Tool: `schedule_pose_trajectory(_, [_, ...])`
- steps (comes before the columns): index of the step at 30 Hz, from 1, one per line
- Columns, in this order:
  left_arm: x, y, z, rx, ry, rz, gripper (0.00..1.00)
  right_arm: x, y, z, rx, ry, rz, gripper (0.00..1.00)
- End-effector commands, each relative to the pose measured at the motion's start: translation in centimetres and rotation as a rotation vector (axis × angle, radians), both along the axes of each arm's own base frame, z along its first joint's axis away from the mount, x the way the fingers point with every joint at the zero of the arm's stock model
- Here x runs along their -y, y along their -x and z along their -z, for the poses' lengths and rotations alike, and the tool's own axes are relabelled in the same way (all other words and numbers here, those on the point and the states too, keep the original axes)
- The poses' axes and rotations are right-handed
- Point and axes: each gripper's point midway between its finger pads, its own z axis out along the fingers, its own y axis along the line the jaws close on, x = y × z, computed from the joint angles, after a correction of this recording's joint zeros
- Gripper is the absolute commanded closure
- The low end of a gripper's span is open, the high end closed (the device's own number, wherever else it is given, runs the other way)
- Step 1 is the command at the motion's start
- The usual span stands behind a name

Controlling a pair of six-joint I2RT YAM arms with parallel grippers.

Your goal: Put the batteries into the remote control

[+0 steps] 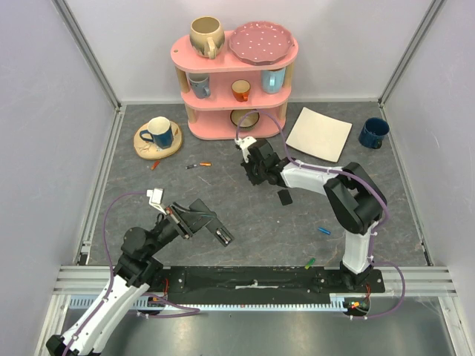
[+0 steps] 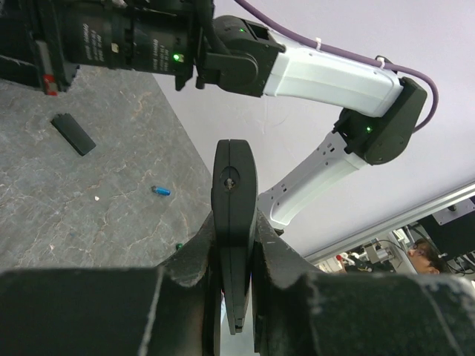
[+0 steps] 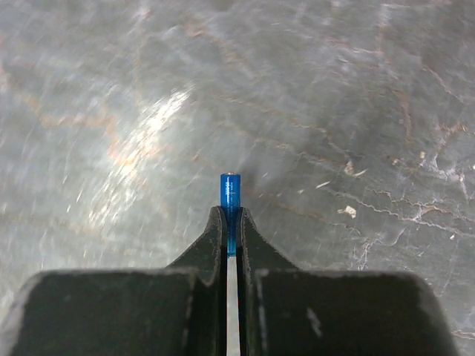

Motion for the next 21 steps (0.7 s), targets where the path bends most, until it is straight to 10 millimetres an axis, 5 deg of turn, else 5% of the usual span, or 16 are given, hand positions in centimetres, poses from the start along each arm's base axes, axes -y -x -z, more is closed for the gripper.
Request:
schedule_pose_trajectory(1, [-0.1, 0.2, -0.2, 0.056, 0.011, 0.002, 0.98, -1.3, 1.8, -2.8, 0.13, 0.052, -0.318, 1.0])
schedule_pose_trajectory(9, [0.1, 0.5, 0.5, 0.045, 0.03, 0.029, 0.98, -0.9, 3.2, -2.8, 0.225, 0.278, -0.717, 1.0])
schedule_pose_trajectory(13, [0.2, 0.7, 0.2, 0.061, 0.037, 0.038, 0.98, -0.2, 5.0, -3.4, 0.213, 0.289, -0.812, 1.0])
schedule_pose_trajectory(21, [0.2, 1.1, -0.1, 0.076, 0.059, 0.059, 0.98, 1.0, 7.6, -0.9, 0.161, 0.302, -0.917, 1.0])
